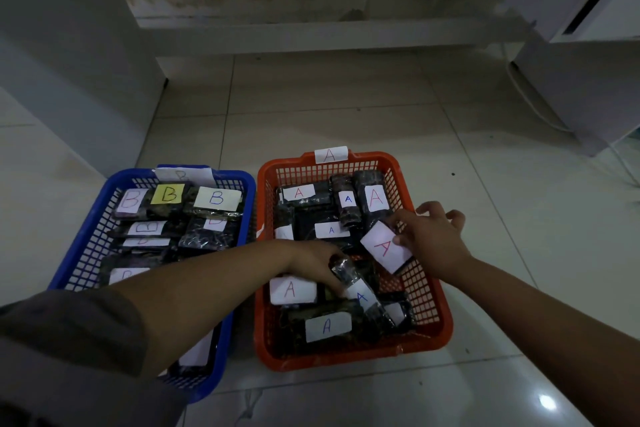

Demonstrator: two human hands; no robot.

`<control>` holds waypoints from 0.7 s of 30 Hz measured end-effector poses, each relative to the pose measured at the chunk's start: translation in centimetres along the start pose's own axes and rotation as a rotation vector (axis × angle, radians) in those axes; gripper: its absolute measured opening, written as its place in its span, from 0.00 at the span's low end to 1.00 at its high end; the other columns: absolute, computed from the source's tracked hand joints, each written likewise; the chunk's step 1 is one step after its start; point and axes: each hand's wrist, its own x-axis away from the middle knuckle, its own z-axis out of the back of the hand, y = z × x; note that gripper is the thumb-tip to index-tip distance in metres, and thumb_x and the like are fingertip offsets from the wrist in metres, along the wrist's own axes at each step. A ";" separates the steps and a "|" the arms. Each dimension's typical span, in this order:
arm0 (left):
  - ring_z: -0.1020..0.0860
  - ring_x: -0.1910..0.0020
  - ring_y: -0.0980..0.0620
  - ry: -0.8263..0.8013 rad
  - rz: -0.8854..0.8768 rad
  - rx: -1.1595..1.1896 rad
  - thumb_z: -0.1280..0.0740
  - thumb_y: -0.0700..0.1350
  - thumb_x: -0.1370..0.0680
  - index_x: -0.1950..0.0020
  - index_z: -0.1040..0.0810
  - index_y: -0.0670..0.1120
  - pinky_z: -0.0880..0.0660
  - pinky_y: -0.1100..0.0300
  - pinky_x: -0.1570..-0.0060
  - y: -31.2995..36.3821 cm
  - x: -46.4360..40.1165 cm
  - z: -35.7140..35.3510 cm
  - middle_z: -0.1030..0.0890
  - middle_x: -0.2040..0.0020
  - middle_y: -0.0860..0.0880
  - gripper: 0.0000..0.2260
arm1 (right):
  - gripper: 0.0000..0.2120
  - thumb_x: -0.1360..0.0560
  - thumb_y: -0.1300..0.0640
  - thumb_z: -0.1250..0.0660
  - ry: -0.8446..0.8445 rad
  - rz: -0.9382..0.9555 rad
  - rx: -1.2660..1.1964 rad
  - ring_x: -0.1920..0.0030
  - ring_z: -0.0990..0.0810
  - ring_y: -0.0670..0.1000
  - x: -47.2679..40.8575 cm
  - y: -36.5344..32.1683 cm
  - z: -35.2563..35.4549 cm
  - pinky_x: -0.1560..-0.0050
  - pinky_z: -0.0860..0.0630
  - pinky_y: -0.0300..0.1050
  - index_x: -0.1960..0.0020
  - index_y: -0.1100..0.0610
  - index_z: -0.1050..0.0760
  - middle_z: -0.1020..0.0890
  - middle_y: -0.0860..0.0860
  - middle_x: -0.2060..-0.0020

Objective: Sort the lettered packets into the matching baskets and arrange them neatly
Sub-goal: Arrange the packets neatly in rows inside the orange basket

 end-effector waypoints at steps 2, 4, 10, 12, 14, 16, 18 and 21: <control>0.28 0.41 0.51 0.041 0.005 0.018 0.28 0.55 0.29 0.33 0.30 0.47 0.29 0.61 0.44 -0.1 0.0 0.2 0.27 0.36 0.49 0.28 | 0.12 0.23 0.53 0.38 0.011 -0.008 -0.021 0.33 0.39 0.51 0.0 0.0 0.1 0.38 0.48 0.53 0.41 0.44 0.28 0.23 0.50 0.42; 0.28 0.44 0.51 0.061 -0.010 0.028 0.27 0.52 0.29 0.35 0.30 0.48 0.30 0.61 0.49 -0.3 -0.1 0.2 0.27 0.36 0.48 0.26 | 0.11 0.24 0.54 0.38 0.037 -0.016 -0.053 0.35 0.38 0.51 0.0 0.0 0.1 0.41 0.48 0.50 0.43 0.45 0.27 0.22 0.50 0.45; 0.30 0.36 0.47 0.050 -0.028 -0.164 0.25 0.47 0.30 0.28 0.40 0.46 0.32 0.60 0.43 0.3 -0.3 -0.5 0.31 0.31 0.46 0.35 | 0.10 0.24 0.56 0.38 0.099 -0.091 -0.283 0.46 0.23 0.53 -0.7 0.0 1.1 0.44 0.42 0.47 0.43 0.49 0.28 0.18 0.50 0.52; 0.28 0.39 0.47 0.093 -0.042 -0.161 0.25 0.46 0.30 0.29 0.38 0.46 0.32 0.62 0.48 0.0 -0.4 -0.7 0.28 0.34 0.45 0.33 | 0.11 0.24 0.58 0.37 0.104 -0.090 -0.364 0.50 0.21 0.54 -0.9 0.2 1.6 0.44 0.34 0.47 0.43 0.51 0.27 0.18 0.52 0.52; 0.27 0.42 0.47 0.114 -0.028 -0.123 0.27 0.46 0.28 0.30 0.37 0.46 0.31 0.62 0.51 -0.3 -0.2 -0.3 0.27 0.36 0.45 0.30 | 0.11 0.25 0.60 0.36 0.083 -0.073 -0.448 0.54 0.21 0.55 -0.9 0.3 2.1 0.52 0.27 0.47 0.43 0.53 0.26 0.19 0.54 0.52; 0.27 0.43 0.47 0.126 0.000 -0.063 0.29 0.45 0.26 0.30 0.39 0.46 0.28 0.59 0.51 -0.6 0.1 0.3 0.27 0.38 0.44 0.29 | 0.10 0.24 0.61 0.37 0.054 -0.063 -0.488 0.56 0.22 0.54 -0.7 0.6 2.3 0.57 0.27 0.44 0.44 0.54 0.26 0.19 0.54 0.53; 0.26 0.45 0.48 0.125 0.010 0.026 0.30 0.44 0.26 0.30 0.40 0.46 0.28 0.58 0.50 -0.7 0.3 1.1 0.26 0.39 0.43 0.29 | 0.09 0.24 0.61 0.37 0.030 -0.058 -0.492 0.57 0.23 0.52 -0.5 0.9 2.2 0.62 0.29 0.38 0.45 0.54 0.26 0.21 0.52 0.54; 0.24 0.47 0.49 0.100 0.028 0.214 0.31 0.45 0.25 0.31 0.38 0.49 0.26 0.57 0.49 -0.9 0.9 2.7 0.24 0.42 0.46 0.26 | 0.08 0.23 0.61 0.38 0.007 -0.061 -0.504 0.56 0.23 0.51 -0.2 1.2 1.9 0.63 0.31 0.33 0.46 0.54 0.25 0.21 0.51 0.54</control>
